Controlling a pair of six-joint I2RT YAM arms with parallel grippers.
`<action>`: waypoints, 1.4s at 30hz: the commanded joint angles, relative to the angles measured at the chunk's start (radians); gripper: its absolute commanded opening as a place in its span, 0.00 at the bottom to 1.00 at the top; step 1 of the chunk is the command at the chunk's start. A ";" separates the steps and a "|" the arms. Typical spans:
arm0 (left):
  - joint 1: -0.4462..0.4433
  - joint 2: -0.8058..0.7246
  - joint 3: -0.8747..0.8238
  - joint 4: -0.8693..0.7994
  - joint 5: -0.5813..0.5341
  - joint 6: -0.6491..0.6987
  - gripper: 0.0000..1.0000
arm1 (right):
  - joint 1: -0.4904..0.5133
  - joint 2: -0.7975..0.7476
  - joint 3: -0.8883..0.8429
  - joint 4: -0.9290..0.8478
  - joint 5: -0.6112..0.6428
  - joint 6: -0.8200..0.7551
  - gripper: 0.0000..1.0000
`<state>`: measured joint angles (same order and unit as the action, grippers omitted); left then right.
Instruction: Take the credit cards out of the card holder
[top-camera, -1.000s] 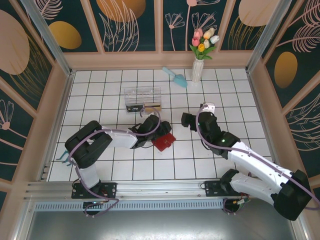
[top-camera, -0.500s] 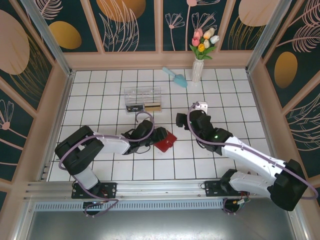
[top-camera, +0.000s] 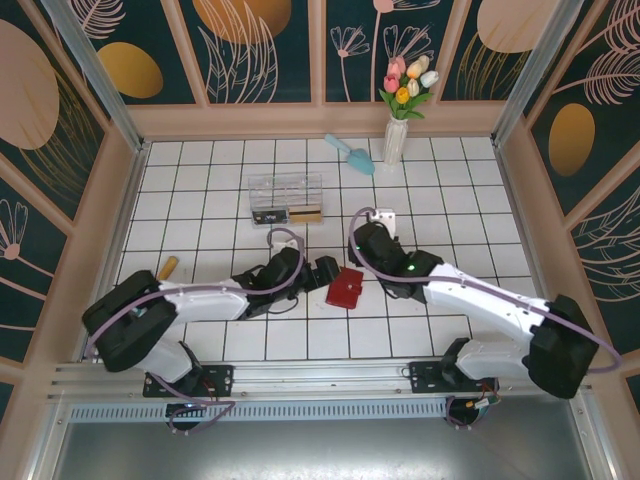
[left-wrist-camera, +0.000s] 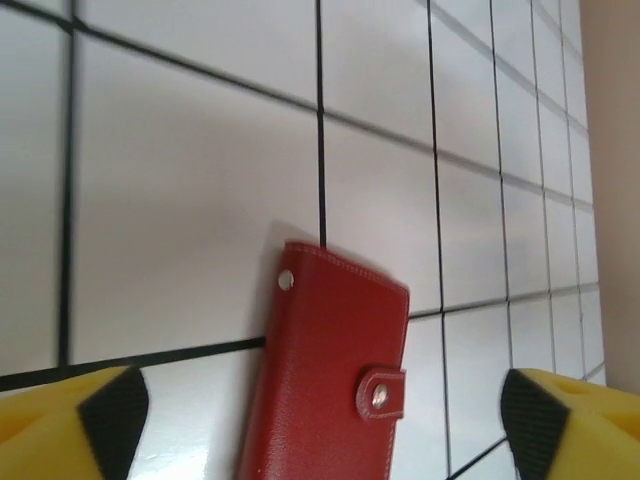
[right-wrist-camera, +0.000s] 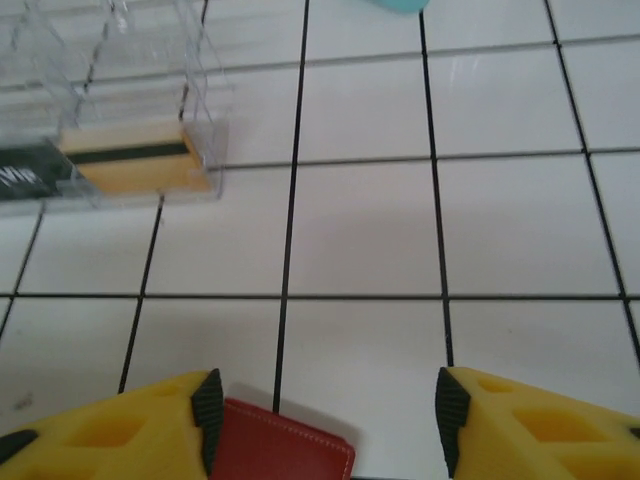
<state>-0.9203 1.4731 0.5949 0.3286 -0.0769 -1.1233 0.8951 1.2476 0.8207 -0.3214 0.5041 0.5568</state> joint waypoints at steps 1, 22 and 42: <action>0.010 -0.108 -0.018 -0.161 -0.205 0.051 0.99 | 0.044 0.079 0.048 -0.096 0.000 0.047 0.56; 0.109 -0.402 -0.187 -0.216 -0.268 0.088 0.99 | 0.210 0.491 0.165 -0.232 0.001 0.246 0.36; 0.110 -0.370 -0.174 -0.189 -0.230 0.083 0.99 | 0.252 0.439 0.145 -0.328 0.029 0.316 0.37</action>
<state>-0.8165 1.1007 0.4187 0.1230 -0.3149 -1.0473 1.1408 1.7195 0.9874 -0.6136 0.5171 0.8459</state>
